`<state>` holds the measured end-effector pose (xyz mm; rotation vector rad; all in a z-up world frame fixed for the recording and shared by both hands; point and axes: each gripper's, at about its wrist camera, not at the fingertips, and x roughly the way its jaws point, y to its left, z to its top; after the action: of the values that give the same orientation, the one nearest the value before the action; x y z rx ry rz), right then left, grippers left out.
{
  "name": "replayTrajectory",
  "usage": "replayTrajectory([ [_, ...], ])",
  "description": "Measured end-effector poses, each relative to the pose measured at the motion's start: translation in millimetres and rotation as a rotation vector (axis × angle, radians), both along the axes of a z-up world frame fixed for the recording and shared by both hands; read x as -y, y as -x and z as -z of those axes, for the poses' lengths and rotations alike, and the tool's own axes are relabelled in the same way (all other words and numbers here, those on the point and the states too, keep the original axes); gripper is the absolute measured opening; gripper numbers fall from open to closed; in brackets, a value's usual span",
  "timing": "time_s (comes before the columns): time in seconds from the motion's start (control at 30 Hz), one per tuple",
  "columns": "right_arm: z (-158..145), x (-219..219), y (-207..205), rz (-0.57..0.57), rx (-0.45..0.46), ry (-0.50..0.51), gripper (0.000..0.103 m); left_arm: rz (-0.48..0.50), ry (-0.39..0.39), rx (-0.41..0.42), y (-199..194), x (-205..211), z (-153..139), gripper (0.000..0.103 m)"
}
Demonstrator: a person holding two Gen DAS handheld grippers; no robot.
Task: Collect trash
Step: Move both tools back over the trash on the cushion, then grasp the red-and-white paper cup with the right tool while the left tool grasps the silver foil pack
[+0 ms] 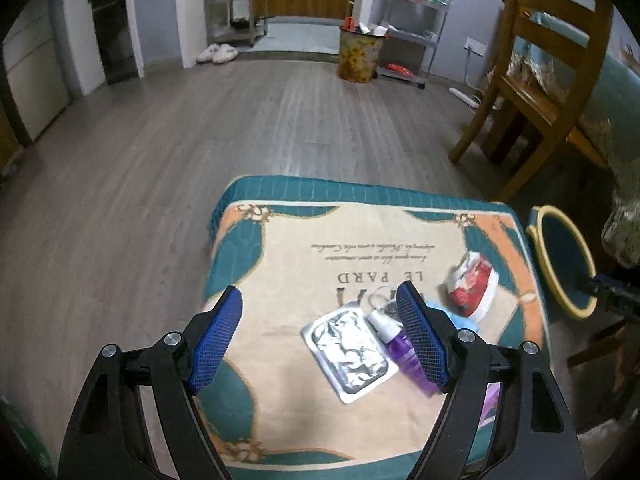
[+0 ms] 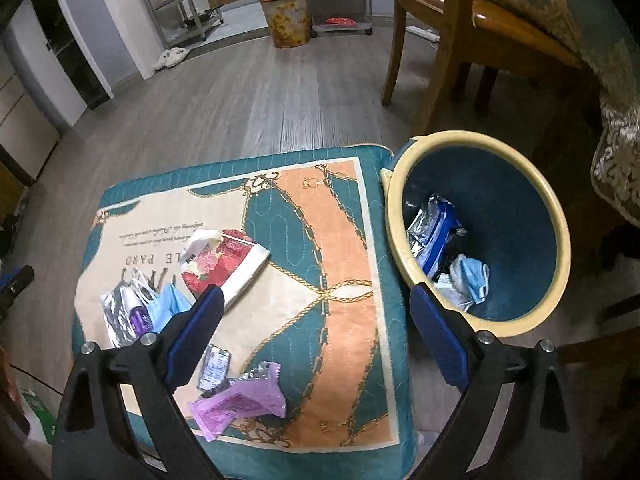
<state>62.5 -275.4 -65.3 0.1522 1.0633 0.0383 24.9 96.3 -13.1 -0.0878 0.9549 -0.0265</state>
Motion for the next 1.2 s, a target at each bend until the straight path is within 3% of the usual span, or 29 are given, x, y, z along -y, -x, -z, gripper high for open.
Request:
replayTrajectory([
  [0.17, 3.4, -6.4, -4.4, -0.022, -0.003, 0.008, 0.092, 0.047, -0.081, -0.004, 1.3, 19.0, 6.4, 0.080],
  [0.37, 17.4, -12.5, -22.4, -0.031, -0.024, -0.013, 0.092, -0.032, -0.005, -0.076, -5.1, 17.6, 32.4, 0.080],
  [0.5, 35.5, -17.3, -38.5, -0.074, -0.048, 0.064, 0.092, -0.038, -0.042, -0.144, -10.1, 24.7, 58.2, 0.080],
  [0.7, 51.7, -30.7, -53.7, -0.151, -0.045, 0.070, 0.092, 0.009, -0.111, -0.238, -16.7, 36.1, 93.3, 0.080],
  [0.97, 65.9, -56.6, -68.6, -0.269, -0.046, 0.017, 0.092, 0.016, -0.044, -0.315, -26.6, 43.1, 120.8, 0.080],
  [1.2, 86.6, -65.3, -76.5, -0.326, -0.088, 0.011, 0.092, -0.033, -0.033, -0.367, -33.7, 45.8, 139.3, 0.080],
])
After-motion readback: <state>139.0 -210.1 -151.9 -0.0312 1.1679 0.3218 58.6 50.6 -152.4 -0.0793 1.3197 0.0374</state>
